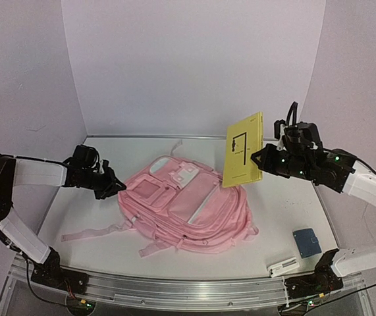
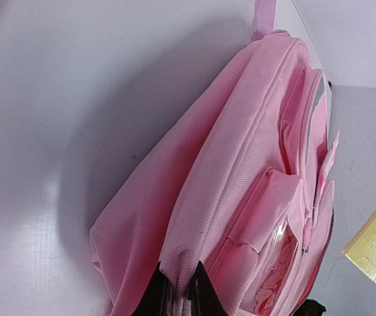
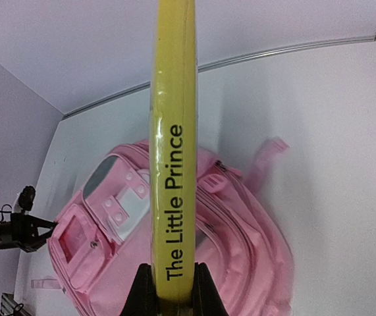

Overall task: Pack the student bag
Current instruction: Move the student bag to the center of the board, then place the book in the student bag.

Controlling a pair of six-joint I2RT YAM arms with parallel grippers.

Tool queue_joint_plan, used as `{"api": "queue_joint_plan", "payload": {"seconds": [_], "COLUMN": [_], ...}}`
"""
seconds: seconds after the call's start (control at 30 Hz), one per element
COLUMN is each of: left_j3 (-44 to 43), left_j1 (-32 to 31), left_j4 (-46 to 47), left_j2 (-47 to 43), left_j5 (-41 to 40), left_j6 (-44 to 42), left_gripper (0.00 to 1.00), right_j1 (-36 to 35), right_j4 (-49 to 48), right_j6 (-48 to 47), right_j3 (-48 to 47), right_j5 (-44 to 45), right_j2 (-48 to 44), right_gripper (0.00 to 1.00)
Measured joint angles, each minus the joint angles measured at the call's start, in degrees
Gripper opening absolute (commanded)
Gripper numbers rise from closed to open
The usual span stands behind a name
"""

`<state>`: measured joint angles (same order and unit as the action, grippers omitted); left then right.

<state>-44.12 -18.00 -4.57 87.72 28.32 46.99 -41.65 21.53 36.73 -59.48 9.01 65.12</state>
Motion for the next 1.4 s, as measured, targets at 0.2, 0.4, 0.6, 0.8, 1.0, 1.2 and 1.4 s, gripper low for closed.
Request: {"api": "queue_joint_plan", "payload": {"seconds": [0.2, 0.4, 0.6, 0.8, 1.0, 1.2, 1.4], "left_j3": [-4.0, -10.7, -21.8, -38.8, -51.6, -56.5, -62.6], "left_j1": [5.9, 0.5, -18.0, -34.0, -42.8, -44.8, -45.4], "left_j4": [-13.6, -23.1, -26.8, -30.7, -34.7, -38.2, -44.6], "left_j2": [-4.2, -10.8, -8.2, 9.7, 25.0, 31.1, 35.9], "left_j5": [-12.5, -28.0, -37.3, -45.3, -50.1, -52.5, -58.3], "left_j6": [-7.0, -14.0, -17.8, -18.9, -20.1, -20.8, -21.0], "left_gripper": [0.79, 0.85, 0.9, 0.97, 1.0, 1.0, 0.68], "right_j1": [0.0, 0.0, 0.0, 0.0, 0.0, 0.0, 0.0], "right_j4": [2.5, 7.4, 11.4, 12.5, 12.6, 12.5, 12.4], "right_j6": [-0.7, -0.8, -0.5, -0.4, -0.3, -0.3, -0.2], "right_j3": [-0.3, -0.6, -1.3, -1.3, -1.3, -1.2, -0.4], "right_j5": [-1.9, -0.1, 5.2, 6.9, 7.1, 7.1, 7.0], "right_j2": [-0.2, -1.0, -0.9, -0.8, -0.8, -0.9, -1.4], "right_gripper": [0.0, 0.0, 0.0, 0.0, 0.0, 0.0, 0.0]}}
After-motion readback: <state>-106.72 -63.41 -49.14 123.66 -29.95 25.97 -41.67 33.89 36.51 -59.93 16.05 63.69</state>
